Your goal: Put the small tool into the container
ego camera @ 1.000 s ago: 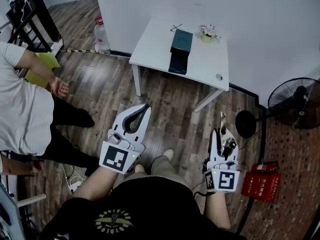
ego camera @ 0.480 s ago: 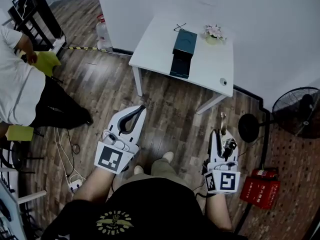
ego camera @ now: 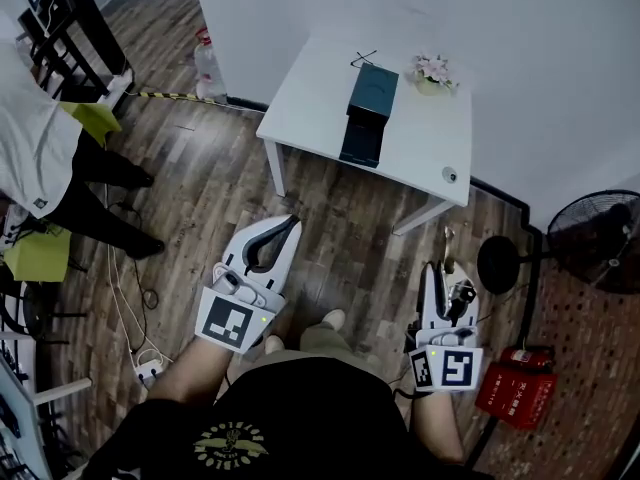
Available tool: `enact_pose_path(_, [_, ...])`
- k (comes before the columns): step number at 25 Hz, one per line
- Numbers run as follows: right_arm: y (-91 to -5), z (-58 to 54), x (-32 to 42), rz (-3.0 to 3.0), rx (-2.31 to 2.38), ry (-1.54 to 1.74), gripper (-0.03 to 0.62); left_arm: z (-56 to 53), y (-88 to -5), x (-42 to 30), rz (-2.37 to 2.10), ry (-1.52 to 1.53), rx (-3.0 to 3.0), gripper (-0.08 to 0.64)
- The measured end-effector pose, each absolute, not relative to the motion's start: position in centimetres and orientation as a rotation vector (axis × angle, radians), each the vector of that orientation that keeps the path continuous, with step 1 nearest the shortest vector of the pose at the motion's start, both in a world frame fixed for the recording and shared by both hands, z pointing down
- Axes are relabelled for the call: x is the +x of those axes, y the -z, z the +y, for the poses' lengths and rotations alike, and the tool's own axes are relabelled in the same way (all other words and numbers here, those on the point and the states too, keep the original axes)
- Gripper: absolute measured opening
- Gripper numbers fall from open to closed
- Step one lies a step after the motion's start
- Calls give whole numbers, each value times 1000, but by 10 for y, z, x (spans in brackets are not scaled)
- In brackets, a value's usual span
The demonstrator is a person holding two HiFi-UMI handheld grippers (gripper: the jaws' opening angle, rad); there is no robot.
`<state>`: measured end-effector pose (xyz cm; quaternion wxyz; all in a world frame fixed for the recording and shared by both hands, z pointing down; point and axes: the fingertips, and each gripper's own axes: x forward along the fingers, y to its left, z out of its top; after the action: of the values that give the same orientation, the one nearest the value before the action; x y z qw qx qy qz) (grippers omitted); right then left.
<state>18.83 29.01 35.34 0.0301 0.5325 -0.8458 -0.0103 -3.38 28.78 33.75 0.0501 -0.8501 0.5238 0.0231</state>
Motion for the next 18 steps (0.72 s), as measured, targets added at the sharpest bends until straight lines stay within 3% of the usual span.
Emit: enact_pose_path(18, [-351,230,217,-2733,1551,-33,114,242,-315,10,1592,-85,-2561,6])
